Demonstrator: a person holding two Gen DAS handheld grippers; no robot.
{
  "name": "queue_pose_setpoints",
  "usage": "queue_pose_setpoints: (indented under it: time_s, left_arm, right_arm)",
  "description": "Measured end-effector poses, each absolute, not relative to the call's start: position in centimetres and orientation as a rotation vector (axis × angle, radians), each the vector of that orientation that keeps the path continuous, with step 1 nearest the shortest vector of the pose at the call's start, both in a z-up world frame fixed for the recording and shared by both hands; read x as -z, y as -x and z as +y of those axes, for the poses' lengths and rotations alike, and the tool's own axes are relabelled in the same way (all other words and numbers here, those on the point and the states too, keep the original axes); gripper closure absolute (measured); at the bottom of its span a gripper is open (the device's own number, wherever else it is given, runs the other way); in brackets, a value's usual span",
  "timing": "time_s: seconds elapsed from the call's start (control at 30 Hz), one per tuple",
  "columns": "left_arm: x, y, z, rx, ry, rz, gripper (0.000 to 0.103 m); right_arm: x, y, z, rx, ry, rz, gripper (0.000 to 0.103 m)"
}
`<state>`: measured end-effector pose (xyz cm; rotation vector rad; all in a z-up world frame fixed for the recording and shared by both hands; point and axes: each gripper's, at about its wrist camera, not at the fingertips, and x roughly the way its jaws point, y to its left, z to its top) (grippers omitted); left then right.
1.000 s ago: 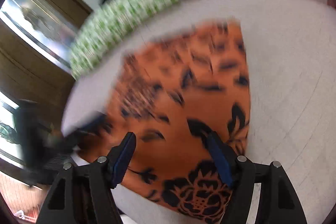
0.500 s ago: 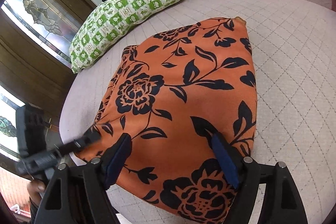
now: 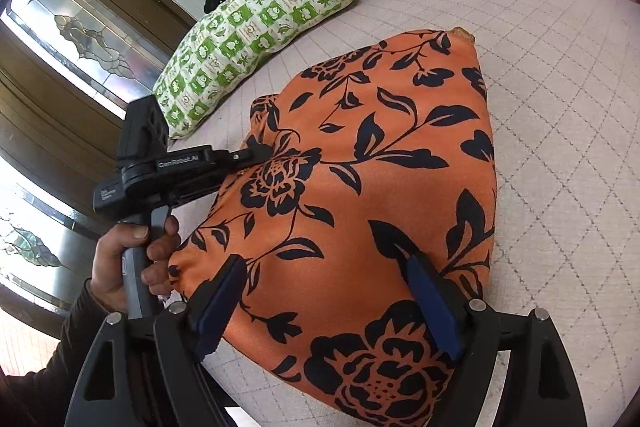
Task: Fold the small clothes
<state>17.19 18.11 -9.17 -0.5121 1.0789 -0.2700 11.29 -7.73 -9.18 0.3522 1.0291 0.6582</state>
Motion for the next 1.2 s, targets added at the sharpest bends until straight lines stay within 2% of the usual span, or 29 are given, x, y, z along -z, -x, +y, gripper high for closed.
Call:
queue_pose_setpoints:
  time_s: [0.1, 0.23, 0.3, 0.4, 0.47, 0.53, 0.67, 0.87, 1.2]
  left_arm:
    - [6.6, -14.8, 16.6, 0.168, 0.354, 1.045, 0.056]
    - [3.4, -10.0, 15.1, 0.127, 0.249, 0.951, 0.053]
    - [3.1, -7.8, 14.2, 0.108, 0.211, 0.940, 0.053]
    - [6.5, -6.4, 14.6, 0.062, 0.203, 1.050, 0.053]
    - [7.8, -6.0, 15.4, 0.078, 0.267, 1.052, 0.053]
    - [6.4, -5.5, 15.8, 0.073, 0.286, 1.026, 0.057]
    - [3.7, -4.4, 15.5, 0.053, 0.232, 0.967, 0.058]
    - [5.9, -4.7, 15.3, 0.009, 0.222, 1.030, 0.057]
    - [5.1, -4.8, 14.9, 0.005, 0.206, 1.017, 0.057]
  right_arm:
    - [8.9, -11.1, -8.2, -0.662, -0.380, 1.023, 0.015]
    - [7.8, -10.3, -9.1, -0.662, -0.456, 1.003, 0.015]
    - [7.5, -9.8, -9.0, -0.675, -0.455, 0.994, 0.015]
    - [7.6, -9.4, -8.7, -0.663, -0.440, 1.007, 0.015]
    - [7.8, -9.1, -8.6, -0.659, -0.442, 1.014, 0.015]
    - [7.8, -8.9, -8.6, -0.651, -0.439, 1.021, 0.015]
    - [7.3, -8.4, -8.8, -0.643, -0.433, 1.013, 0.015]
    - [8.2, -8.3, -7.8, -0.641, -0.381, 1.034, 0.015]
    - [5.9, -8.4, -10.6, -0.600, -0.412, 0.968, 0.015]
